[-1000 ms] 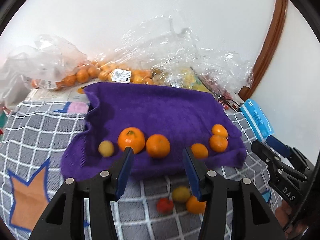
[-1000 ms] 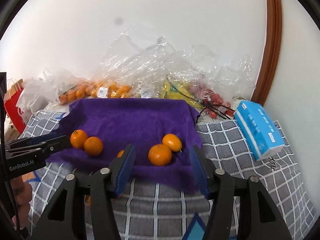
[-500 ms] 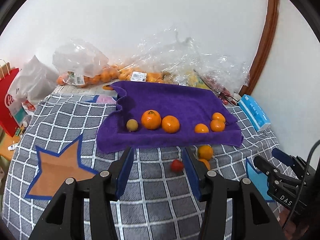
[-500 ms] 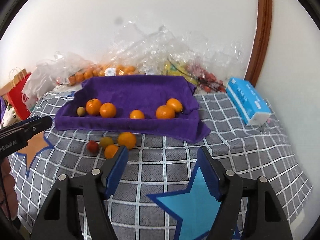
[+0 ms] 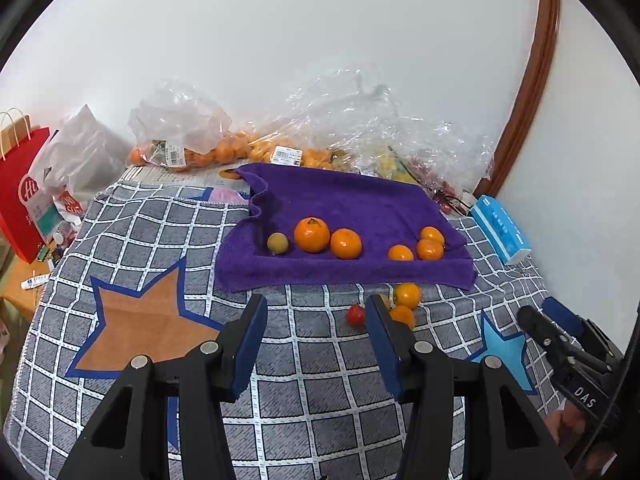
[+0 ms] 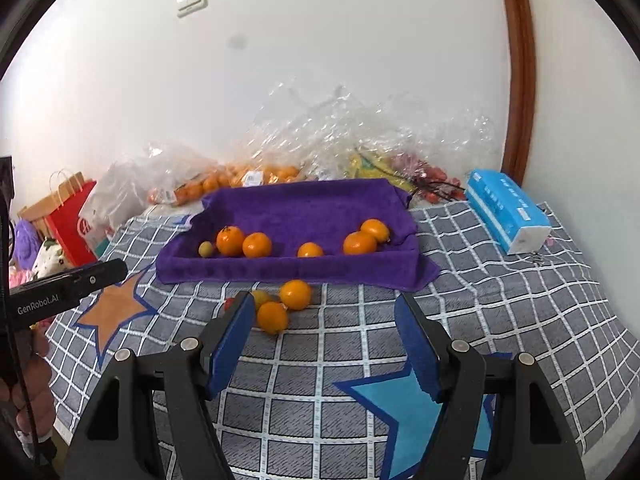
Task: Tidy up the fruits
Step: 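Lift both open grippers back from the towel toward the remaining fruits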
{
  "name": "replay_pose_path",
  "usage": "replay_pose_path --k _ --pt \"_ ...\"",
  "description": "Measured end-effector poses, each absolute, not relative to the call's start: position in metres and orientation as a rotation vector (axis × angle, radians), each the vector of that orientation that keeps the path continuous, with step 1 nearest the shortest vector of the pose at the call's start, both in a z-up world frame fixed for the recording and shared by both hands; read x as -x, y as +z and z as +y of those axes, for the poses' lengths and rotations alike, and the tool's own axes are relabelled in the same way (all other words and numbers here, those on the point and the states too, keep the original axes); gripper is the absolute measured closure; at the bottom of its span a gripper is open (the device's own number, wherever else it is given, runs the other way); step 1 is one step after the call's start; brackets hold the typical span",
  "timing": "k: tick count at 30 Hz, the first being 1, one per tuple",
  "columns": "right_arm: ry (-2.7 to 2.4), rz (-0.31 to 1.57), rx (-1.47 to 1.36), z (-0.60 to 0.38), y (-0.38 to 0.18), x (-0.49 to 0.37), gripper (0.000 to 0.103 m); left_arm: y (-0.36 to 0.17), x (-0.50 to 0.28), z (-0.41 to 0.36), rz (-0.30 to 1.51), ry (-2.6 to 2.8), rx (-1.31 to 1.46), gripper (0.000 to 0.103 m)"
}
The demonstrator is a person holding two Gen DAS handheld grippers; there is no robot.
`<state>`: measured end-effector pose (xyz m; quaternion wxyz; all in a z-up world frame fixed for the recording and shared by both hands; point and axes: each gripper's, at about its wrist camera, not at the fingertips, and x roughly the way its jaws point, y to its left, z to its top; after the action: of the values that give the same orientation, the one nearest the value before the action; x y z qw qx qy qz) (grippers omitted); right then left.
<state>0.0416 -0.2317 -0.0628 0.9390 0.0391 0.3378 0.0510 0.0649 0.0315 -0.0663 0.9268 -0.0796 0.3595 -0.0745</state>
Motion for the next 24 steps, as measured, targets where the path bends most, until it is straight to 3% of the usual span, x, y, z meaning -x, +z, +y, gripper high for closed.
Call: replay_pose_path --k 8,24 --pt "0.132 0.75 -0.137 -0.24 -0.074 -0.056 0.032 -0.074 -0.072 0.04 0.747 -0.12 0.17 0.054" --pt "0.172 0.842 -0.105 -0.22 -0.115 -0.11 0.054 -0.112 -0.116 0.053 0.834 -0.102 0.187 0.053"
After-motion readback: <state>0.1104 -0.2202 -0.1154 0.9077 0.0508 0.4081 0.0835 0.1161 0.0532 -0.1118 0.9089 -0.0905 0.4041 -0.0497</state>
